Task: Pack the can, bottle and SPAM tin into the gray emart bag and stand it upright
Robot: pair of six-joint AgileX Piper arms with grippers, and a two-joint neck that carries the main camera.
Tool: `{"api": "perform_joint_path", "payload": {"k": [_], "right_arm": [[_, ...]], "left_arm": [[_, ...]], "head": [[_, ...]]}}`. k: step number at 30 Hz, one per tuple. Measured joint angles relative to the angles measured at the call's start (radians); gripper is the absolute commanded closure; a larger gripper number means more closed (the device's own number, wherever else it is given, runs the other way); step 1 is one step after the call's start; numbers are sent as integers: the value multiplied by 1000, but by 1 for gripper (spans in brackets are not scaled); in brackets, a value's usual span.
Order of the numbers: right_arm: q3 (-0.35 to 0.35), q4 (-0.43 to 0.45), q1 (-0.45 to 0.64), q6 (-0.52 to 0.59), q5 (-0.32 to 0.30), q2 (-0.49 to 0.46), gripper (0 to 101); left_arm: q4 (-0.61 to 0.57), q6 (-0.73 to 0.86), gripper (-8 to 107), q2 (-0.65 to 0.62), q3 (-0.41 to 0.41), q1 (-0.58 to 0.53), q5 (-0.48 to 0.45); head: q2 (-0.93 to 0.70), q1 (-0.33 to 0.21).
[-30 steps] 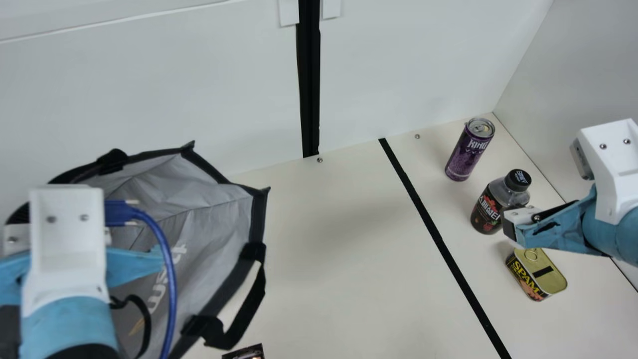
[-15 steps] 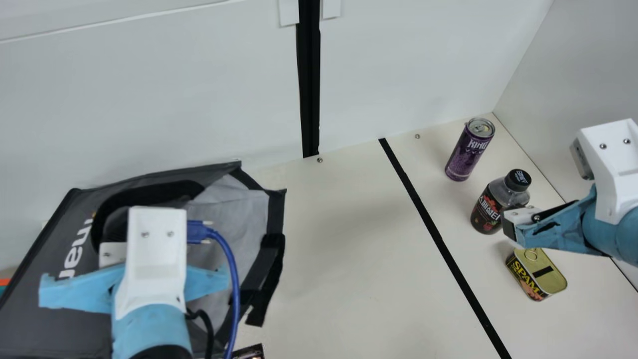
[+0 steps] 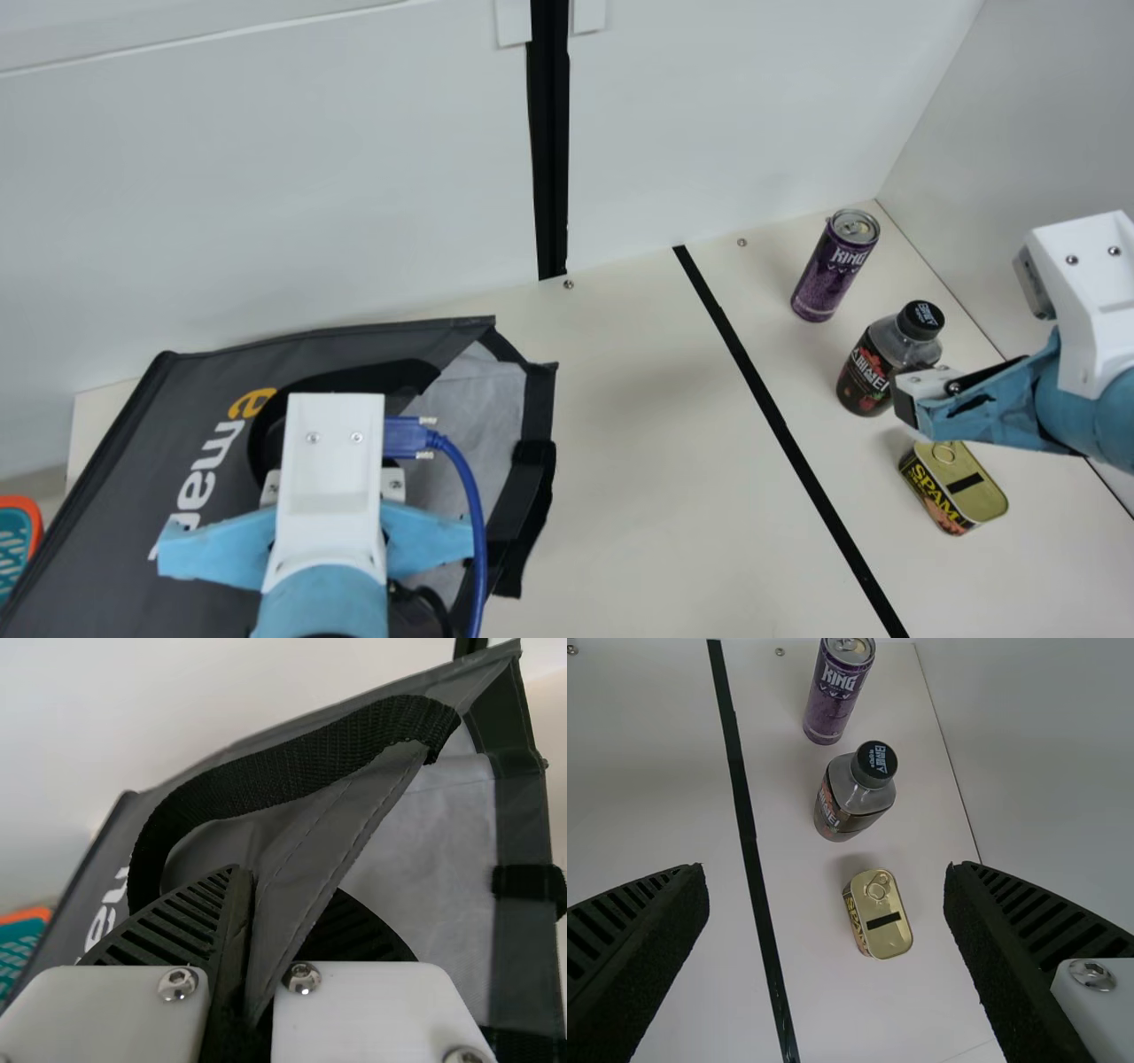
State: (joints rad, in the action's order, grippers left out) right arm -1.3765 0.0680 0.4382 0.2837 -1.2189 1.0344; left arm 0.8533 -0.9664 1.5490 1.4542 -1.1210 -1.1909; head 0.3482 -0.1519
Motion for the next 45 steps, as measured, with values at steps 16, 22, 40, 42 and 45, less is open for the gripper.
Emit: {"api": "perform_joint_path", "payload": {"k": [16,22,40,42,45], "right_arm": [[0,0,0,0,0,0,6],[0,0,0,0,0,0,6],[0,0,0,0,0,0,6],[0,0,0,0,0,0,6],[0,0,0,0,0,0,6]], "left_arm": [[-262,84,107,-44,-86,135,233],[-342,123,107,-51,-111,185,310],[-667,307,107,-55,-164,322,509],[-706,334,107,-57,-169,338,521],[-764,377,107,-61,-173,360,537]], "head": [[-2,0],[-2,0],[0,0],[-2,0],[-2,0]]}}
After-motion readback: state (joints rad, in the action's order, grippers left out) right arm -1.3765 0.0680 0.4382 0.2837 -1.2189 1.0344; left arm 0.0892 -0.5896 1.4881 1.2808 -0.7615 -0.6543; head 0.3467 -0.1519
